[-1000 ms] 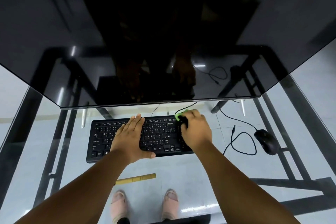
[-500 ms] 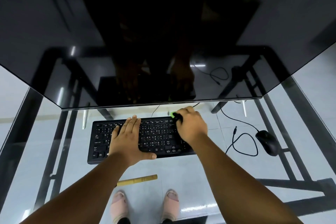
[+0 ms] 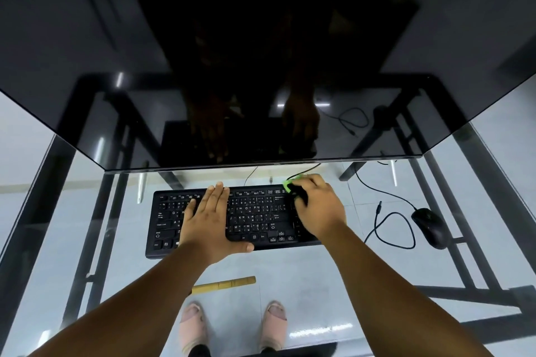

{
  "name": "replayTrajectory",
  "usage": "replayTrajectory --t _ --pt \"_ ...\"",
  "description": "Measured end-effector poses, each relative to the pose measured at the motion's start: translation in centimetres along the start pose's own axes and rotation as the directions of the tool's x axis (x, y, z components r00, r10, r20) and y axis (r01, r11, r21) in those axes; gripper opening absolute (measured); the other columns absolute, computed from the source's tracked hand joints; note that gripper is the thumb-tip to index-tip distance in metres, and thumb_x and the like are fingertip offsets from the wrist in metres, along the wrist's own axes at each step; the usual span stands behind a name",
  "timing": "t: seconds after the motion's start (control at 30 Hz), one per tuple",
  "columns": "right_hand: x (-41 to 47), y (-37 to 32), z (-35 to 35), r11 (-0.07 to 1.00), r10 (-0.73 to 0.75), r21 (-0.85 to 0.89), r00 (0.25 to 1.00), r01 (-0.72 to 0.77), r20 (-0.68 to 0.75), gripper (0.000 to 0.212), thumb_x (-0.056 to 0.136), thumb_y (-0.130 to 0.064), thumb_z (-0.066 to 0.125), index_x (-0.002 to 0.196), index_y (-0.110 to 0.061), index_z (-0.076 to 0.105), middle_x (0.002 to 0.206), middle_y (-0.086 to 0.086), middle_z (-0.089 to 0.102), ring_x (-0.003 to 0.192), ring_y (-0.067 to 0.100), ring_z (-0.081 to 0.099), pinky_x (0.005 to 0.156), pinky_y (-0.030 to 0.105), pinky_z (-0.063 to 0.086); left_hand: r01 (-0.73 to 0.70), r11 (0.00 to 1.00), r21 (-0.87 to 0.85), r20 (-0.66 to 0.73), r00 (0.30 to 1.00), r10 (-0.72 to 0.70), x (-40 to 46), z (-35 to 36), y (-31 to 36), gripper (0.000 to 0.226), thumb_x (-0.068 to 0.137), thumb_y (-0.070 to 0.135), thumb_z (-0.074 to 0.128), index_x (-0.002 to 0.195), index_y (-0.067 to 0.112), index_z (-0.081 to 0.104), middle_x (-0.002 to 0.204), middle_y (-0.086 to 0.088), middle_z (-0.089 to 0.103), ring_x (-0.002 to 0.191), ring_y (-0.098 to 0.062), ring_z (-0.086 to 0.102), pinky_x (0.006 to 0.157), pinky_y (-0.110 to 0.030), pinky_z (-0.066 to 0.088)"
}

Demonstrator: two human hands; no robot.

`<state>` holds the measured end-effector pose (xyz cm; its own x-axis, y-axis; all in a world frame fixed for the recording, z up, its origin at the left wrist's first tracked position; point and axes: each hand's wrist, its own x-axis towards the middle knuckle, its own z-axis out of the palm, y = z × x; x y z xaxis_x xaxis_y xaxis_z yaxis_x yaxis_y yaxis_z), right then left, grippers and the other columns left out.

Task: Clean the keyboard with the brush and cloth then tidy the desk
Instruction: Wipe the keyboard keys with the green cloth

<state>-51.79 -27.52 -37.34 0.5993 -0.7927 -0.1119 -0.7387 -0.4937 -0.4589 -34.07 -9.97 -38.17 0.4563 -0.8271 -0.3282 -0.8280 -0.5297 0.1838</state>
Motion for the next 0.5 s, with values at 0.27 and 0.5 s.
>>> replayTrajectory --t 0.27,0.5 --pt "-2.0 0.7 -0.2 0.975 -0.095 0.205 0.995 0.086 0.037 0.067 0.082 -0.036 0.07 0.143 -0.03 0.042 0.141 -0.013 0.044 0.123 0.008 0.045 0.104 0.024 0.037 -0.072 0.994 -0.077 -0.099 0.993 0.065 -0.9 0.7 -1.5 0.108 0.072 0.085 0.034 0.154 0.022 0.005 0.161 0.008 -0.009 0.147 -0.009 -0.01 0.12 -0.04 -0.005" --pt "-4.0 1.9 -0.1 0.936 0.112 0.34 0.993 -0.093 -0.036 0.063 0.075 -0.03 0.08 0.131 -0.023 0.052 0.117 -0.01 0.055 0.103 0.007 0.053 0.091 0.023 0.045 -0.022 0.99 -0.139 -0.197 0.98 -0.006 -2.0 0.9 -2.6 0.089 0.078 0.075 0.019 0.15 0.024 0.027 0.16 0.007 0.017 0.148 -0.012 0.009 0.119 -0.039 0.005"
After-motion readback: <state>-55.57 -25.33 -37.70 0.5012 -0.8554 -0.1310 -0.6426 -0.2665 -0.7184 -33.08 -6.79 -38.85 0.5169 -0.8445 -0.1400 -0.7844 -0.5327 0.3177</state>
